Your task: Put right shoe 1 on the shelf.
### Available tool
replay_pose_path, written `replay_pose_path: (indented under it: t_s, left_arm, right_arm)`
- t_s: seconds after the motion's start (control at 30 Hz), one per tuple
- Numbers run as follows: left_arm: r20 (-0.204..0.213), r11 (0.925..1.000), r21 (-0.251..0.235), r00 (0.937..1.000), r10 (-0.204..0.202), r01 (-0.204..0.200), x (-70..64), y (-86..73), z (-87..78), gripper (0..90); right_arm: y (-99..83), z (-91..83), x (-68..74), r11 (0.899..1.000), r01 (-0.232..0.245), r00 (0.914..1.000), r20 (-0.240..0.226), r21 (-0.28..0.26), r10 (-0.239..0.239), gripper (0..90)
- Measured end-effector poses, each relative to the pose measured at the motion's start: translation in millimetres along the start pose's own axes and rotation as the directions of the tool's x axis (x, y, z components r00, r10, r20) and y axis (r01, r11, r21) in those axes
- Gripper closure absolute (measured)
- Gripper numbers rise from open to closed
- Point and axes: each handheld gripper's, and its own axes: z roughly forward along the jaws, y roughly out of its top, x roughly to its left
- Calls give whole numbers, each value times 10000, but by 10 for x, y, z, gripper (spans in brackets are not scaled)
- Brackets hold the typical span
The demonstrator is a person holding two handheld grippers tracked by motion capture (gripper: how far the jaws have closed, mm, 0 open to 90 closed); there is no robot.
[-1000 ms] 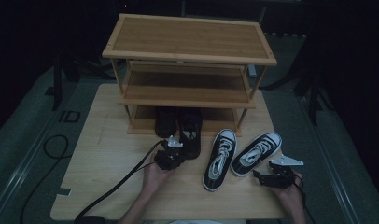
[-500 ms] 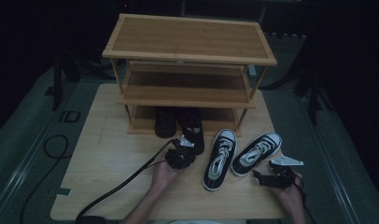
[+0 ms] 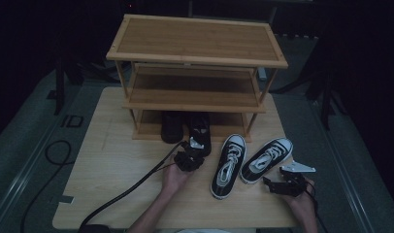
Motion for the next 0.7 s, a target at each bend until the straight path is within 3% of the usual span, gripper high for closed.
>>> replay_pose_path:
  t_s: [0.33, 0.7]
  left_arm:
    - [-489, 9955, -416, 9950, -874, 854, 258, 92, 15, 898]
    - [-656, 9942, -467, 9928, -1001, 972, 384, 190, 16, 898]
  right_arm:
    - [0, 0, 0, 10000, 1, 10000, -2, -1, -1, 144]
    - [0, 0, 0, 10000, 2, 10000, -2, 0, -2, 145]
